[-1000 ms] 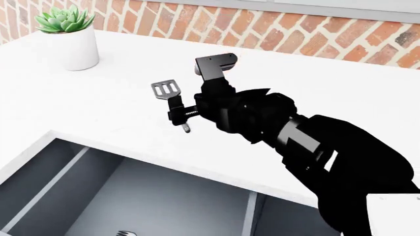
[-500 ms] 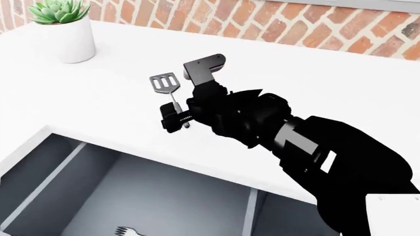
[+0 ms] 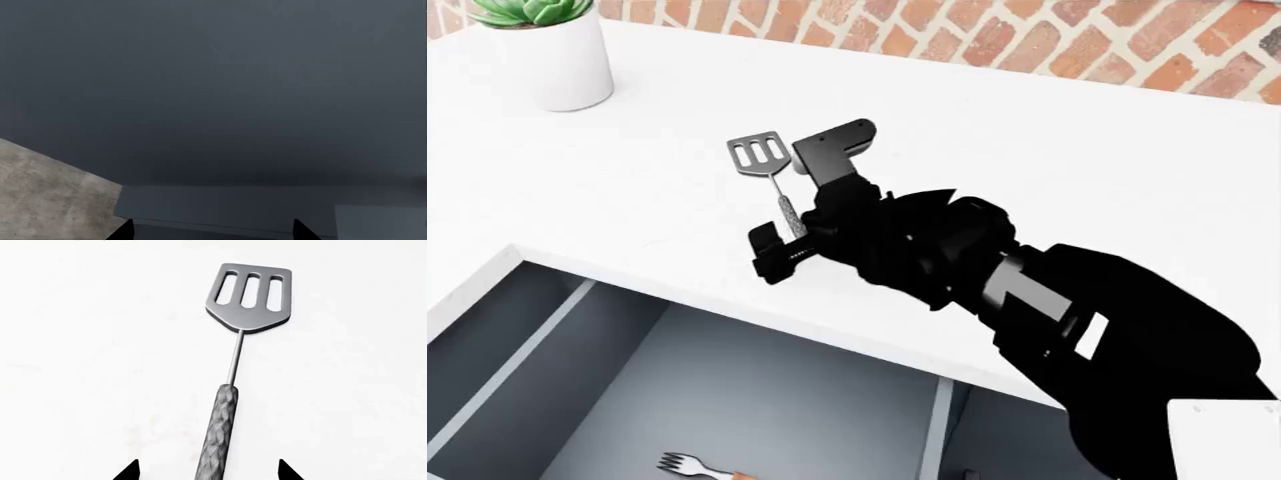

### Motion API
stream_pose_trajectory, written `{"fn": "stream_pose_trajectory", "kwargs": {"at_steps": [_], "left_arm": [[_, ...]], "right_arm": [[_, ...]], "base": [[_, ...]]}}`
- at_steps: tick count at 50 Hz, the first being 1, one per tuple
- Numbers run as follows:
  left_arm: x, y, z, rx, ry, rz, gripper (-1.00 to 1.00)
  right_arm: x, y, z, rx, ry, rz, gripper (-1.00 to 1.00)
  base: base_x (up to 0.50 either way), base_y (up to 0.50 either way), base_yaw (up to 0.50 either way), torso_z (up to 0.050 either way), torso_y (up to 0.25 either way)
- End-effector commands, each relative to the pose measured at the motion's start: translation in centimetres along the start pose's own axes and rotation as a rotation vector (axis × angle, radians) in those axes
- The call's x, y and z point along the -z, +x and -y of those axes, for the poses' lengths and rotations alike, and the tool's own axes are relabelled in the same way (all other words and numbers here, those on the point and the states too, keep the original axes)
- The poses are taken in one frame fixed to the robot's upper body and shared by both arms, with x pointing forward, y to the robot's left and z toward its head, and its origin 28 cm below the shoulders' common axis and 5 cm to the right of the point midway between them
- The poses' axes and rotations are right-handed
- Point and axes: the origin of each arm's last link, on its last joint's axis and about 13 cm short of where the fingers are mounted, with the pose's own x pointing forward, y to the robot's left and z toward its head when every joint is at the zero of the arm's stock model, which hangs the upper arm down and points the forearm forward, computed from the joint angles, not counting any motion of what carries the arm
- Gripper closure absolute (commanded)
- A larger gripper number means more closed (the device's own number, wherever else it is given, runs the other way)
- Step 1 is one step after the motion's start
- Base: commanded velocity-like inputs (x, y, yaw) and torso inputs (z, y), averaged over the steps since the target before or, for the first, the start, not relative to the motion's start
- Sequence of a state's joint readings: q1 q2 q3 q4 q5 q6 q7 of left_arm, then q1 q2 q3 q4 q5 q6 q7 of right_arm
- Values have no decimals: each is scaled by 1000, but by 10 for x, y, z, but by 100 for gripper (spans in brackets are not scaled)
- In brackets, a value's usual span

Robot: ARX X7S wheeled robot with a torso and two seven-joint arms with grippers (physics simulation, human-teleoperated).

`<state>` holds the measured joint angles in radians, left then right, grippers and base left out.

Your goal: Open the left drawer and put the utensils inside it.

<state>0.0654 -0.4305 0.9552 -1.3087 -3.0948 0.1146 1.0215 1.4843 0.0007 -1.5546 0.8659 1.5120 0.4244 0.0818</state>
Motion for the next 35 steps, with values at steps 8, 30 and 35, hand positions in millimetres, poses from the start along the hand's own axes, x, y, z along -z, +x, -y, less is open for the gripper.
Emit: {"fn": "stream_pose_trajectory", "kwargs": {"at_steps": [8, 30, 35], "left_arm": [[1, 0, 0, -4, -6, -5, -100], [1, 0, 0, 0, -14, -11, -100], [1, 0, 0, 0, -17, -13, -100]], "right_arm": [[30, 7, 0, -25, 37, -95, 100], [22, 5, 12, 209, 129, -75, 100], [14, 3, 14, 226, 120, -59, 100]], "base": [[0, 0, 0, 0, -4], [0, 0, 0, 0, -3], [0, 0, -1, 0, -2]]}}
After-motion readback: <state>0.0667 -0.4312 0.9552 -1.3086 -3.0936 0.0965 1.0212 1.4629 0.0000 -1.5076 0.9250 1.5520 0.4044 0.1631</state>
